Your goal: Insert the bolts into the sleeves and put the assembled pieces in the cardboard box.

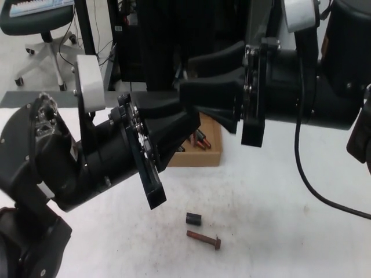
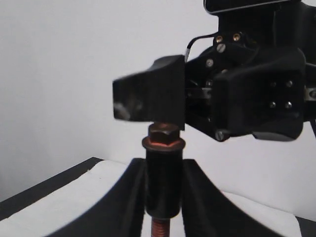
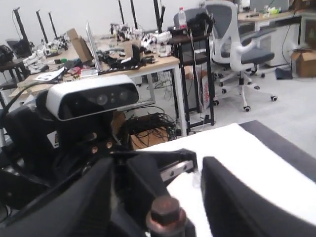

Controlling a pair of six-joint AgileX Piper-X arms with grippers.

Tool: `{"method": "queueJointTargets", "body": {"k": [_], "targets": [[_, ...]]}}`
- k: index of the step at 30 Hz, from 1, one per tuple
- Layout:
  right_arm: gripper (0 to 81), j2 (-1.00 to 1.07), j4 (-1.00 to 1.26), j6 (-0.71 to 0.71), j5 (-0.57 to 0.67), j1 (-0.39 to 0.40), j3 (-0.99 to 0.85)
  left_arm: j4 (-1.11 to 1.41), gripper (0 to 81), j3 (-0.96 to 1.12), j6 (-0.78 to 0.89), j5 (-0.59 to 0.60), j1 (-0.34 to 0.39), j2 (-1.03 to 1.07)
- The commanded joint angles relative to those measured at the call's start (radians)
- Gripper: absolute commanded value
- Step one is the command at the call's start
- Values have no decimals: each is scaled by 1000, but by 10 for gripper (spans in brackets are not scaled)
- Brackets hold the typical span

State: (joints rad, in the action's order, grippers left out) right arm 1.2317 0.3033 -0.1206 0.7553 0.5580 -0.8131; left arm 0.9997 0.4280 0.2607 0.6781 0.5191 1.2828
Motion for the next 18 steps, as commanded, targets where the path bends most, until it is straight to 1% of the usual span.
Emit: {"method": "queueJointTargets", "body": {"k": [1, 2, 3, 5, 6, 7, 8, 11, 12, 14, 16, 18], "targets": [[501, -4, 147, -25, -23, -3, -3, -40, 1, 11, 2, 34, -1, -13], [497, -4, 178, -41, -30, -3, -3, -77, 1, 12, 2, 54, -1, -13], [475, -4, 214, -58, -49, -3, -3, -98, 1, 12, 2, 69, -1, -13], [354, -4, 253, -74, -88, -3, -3, -105, 1, 12, 2, 67, -1, -13], [242, -4, 256, -74, -101, -3, -3, -106, 1, 12, -10, 62, -1, -13], [109, -4, 256, -74, -113, -3, -3, -106, 1, 12, -28, 55, -1, -13], [6, -4, 256, -74, -118, -3, -3, -113, 1, 12, -39, 38, -4, -13], [8, -4, 254, -82, -124, -3, -3, -216, 1, 26, -3, 0, -26, -13], [8, -4, 254, -82, -124, -3, -3, -310, 1, 52, 28, -16, -43, -13], [8, -4, 251, -89, -124, -3, -3, -548, 1, 115, 32, -43, -77, -10], [8, -10, 221, -93, -130, -6, -3, -754, 1, 210, -22, -69, -112, 4], [8, -22, 134, -78, -141, -22, -3, -887, 1, 310, -110, -118, -137, 35]]}}
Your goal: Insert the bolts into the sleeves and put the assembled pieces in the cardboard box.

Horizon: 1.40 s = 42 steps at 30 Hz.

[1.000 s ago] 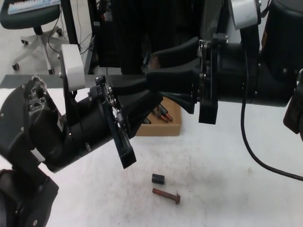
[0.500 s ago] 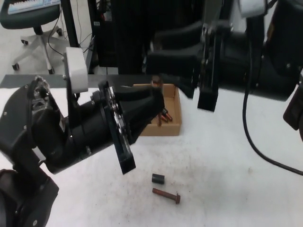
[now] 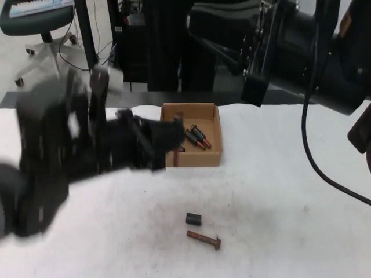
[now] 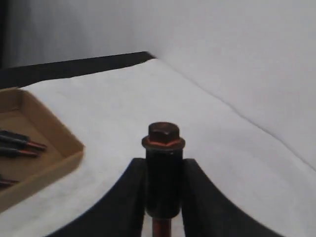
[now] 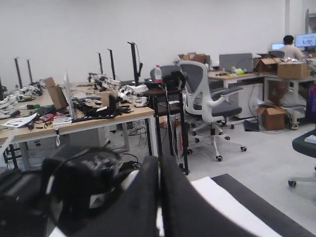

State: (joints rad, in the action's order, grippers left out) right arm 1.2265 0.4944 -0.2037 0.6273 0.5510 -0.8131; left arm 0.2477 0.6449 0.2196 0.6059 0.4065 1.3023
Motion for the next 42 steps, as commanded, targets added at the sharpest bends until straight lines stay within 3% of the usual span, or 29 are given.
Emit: {"method": "queueJointTargets", "body": {"k": [1, 5, 9, 17, 23, 35, 37, 39, 42], "targets": [[8, -25, -120, 25, -37, -29, -3, -205, 1, 155, -103, -86, -33, 40], [8, -54, -405, 155, -143, -99, -3, -493, 1, 425, -174, -144, -47, 191], [8, -65, -645, 181, -169, -169, -3, -702, 1, 674, -202, -149, -37, 381], [8, -75, -849, 204, -191, -205, -3, -919, 1, 1009, -220, -185, 14, 707], [8, -87, -855, 204, -196, -201, -3, -920, 1, 1104, -265, -287, 52, 826], [8, -126, -869, 204, -196, -201, -3, -891, 1, 1127, -333, -421, 53, 877], [8, -126, -897, 204, -196, -201, -3, -894, 38, 1127, -333, -417, 53, 877], [8, -126, -924, 204, -196, -201, -3, -902, 131, 1127, -333, -417, 53, 875], [8, -126, -940, 204, -204, -201, -3, -922, 377, 1129, -333, -402, 53, 875]]}}
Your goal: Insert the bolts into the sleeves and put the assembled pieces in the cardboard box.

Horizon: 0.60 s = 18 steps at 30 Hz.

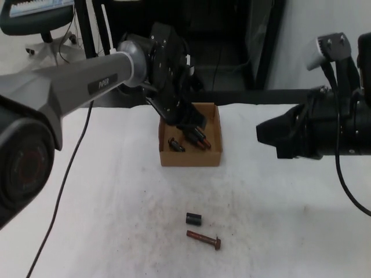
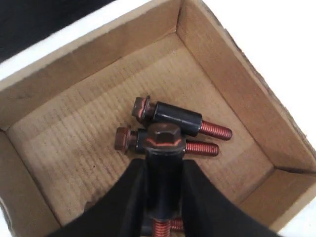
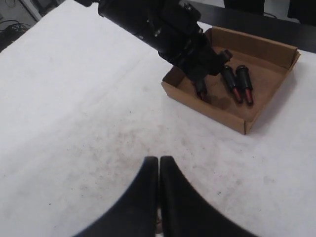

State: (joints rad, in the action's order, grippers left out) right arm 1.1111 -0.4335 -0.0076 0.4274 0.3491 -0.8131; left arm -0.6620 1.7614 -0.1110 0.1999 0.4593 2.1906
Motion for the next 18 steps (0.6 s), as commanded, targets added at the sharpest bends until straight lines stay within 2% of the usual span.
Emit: {"method": "queueJointTargets", "body": {"k": [1, 2, 4, 9, 13, 18], "targets": [[8, -11, -10, 8, -6, 1, -3, -22, 454, 13, -2, 4, 0, -13], [8, -11, -7, 8, -5, 1, -3, -31, 505, 13, -2, 4, 0, -16], [8, -11, -4, 8, -5, 1, -3, -49, 516, 13, -7, 4, 0, -23], [8, -11, -4, 8, -5, 1, -3, -148, 429, 14, -162, 31, 3, -87], [12, -11, -4, 63, 16, 1, -3, -361, 413, 4, -256, 238, 13, -167], [163, -11, -4, 73, 46, 1, -3, -665, 413, -59, -466, 268, 53, -194]]}}
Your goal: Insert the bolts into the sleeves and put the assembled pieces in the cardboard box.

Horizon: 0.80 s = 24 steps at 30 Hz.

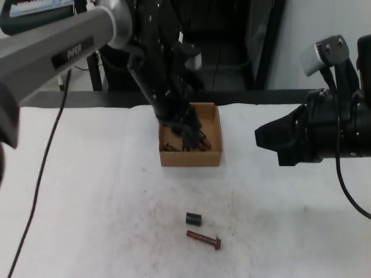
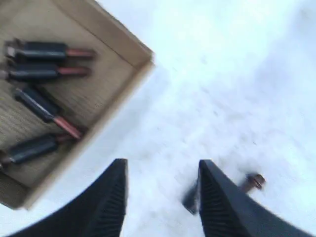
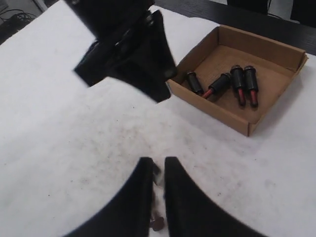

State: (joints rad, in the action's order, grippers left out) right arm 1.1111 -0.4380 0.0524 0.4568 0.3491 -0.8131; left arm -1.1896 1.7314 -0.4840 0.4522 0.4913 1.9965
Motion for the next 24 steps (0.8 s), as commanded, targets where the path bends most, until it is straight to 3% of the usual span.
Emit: {"method": "queueJointTargets", "body": {"k": [1, 5, 16, 24], "targets": [[194, -11, 1, 13, 16, 1, -3, -189, 413, -50, -130, 2, 29, 0], [268, -11, 1, 13, 22, 1, -3, -187, 413, -138, -217, -106, 77, 0], [270, -11, -8, 13, 47, 1, -3, 91, 413, -195, -345, -238, 200, 0], [270, -11, -53, 13, 59, 1, -3, 200, 414, -195, -347, -387, 211, 0]]}}
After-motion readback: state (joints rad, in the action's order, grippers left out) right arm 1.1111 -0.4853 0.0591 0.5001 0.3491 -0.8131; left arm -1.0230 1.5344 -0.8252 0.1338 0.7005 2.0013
